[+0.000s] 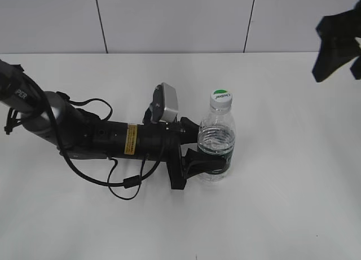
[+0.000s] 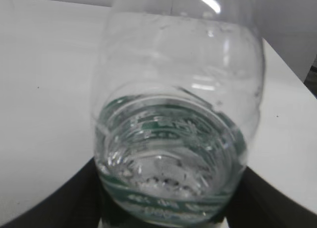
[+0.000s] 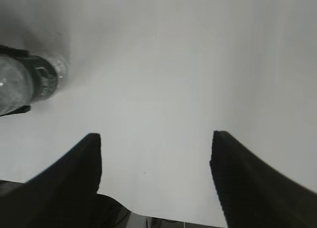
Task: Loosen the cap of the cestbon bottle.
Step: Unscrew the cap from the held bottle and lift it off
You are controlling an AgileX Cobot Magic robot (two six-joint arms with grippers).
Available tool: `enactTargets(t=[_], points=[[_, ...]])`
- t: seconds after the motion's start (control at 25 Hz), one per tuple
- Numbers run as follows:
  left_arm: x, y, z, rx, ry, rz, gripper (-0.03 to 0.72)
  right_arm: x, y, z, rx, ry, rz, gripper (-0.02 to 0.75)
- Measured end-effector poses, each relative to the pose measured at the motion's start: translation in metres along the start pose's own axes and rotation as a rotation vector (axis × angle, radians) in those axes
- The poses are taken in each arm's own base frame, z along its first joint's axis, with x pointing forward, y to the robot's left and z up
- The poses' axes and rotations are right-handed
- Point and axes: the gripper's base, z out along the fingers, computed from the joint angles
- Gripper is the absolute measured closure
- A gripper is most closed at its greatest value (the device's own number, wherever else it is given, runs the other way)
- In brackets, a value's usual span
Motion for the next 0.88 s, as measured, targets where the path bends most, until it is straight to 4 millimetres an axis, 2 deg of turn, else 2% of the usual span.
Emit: enactTargets(t=[0.32, 0.44, 0.68, 0.88], points=[[0.0, 0.0, 0.0, 0.0, 0.0, 0.0, 0.265, -0.021, 0.089, 0.018, -0.069, 0.015, -0.238, 0.221], [0.0, 0.0, 0.0, 0.0, 0.0, 0.0, 0.266, -0.024, 0.114, 0.028, -0.086, 0.033, -0.3, 0.221], [0.0, 0.0, 0.0, 0.0, 0.0, 0.0, 0.266, -0.03, 0.147, 0.042, -0.105, 0.048, -0.36, 0.222], [0.0, 0.0, 0.0, 0.0, 0.001, 0.0, 0.266, -0.033, 0.148, 0.045, -0.087, 0.047, -0.356, 0.223]])
